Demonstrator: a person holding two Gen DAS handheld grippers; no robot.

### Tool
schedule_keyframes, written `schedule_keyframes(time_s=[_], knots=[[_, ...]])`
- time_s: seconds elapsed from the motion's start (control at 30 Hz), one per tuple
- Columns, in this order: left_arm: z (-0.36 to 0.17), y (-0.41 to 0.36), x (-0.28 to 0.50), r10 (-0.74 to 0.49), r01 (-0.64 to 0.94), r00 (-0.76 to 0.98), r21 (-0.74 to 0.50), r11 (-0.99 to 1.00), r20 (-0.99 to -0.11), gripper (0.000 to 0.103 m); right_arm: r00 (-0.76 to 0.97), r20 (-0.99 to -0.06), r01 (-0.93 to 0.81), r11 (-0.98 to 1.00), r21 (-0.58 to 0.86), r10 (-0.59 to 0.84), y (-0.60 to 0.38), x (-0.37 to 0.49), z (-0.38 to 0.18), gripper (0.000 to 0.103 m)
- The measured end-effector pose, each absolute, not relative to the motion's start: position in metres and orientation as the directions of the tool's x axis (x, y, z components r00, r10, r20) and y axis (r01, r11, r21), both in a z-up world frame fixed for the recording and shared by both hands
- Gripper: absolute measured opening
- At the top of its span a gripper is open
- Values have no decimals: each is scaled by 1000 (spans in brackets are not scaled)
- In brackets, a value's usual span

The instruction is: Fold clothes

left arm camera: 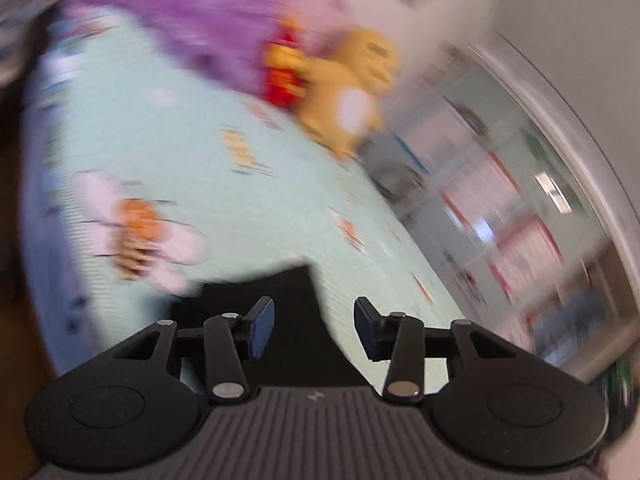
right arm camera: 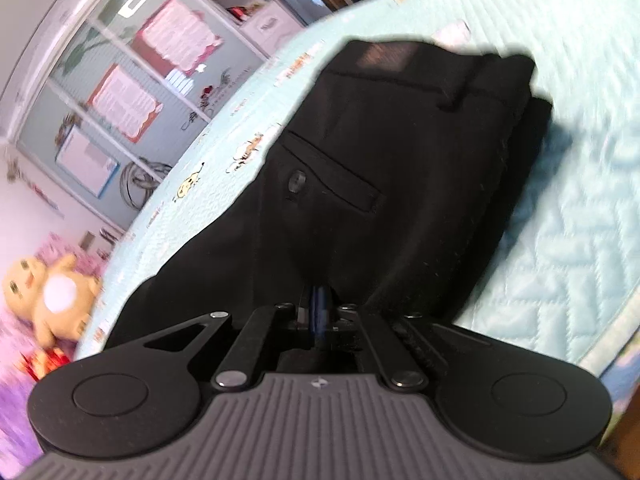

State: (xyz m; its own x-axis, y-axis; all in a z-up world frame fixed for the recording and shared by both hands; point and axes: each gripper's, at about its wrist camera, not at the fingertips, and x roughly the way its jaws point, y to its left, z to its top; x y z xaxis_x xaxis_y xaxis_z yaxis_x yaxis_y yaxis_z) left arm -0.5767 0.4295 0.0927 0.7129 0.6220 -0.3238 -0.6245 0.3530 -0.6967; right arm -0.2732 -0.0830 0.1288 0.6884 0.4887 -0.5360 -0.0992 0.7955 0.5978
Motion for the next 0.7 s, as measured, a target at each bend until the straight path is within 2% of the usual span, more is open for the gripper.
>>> schedule_keyframes(time_s=[0.03, 0.1, 0.17, 0.3, 0.4, 0.57, 0.7], knots=[[99, 424, -564, 585, -608, 747, -679, 412, -314, 48, 701, -536, -114, 816, 567, 471, -81, -277, 134, 5], [105, 414, -533, 494, -557, 812, -661, 502, -309, 52, 728, -530, -138, 851, 507, 435, -79, -285, 146, 32], [105, 407, -499, 401, -505, 859, -652, 565, -318, 54, 750, -513, -159, 867, 473, 417, -79, -291, 155, 40], [104, 396, -436, 233, -405, 912, -640, 653, -338, 54, 766, -481, -235, 883, 406, 426, -70, -299, 169, 41], [102, 393, -395, 131, -338, 928, -645, 686, -348, 54, 695, -449, -401, 821, 407, 562, -46, -298, 175, 39], [103, 387, -331, -55, -201, 928, -622, 757, -367, 54, 424, -420, -642, 594, 485, 802, 16, -277, 168, 35], [93, 402, -267, -286, -99, 872, -716, 691, -397, 54, 158, -377, -764, 355, 539, 913, 66, -260, 162, 36]])
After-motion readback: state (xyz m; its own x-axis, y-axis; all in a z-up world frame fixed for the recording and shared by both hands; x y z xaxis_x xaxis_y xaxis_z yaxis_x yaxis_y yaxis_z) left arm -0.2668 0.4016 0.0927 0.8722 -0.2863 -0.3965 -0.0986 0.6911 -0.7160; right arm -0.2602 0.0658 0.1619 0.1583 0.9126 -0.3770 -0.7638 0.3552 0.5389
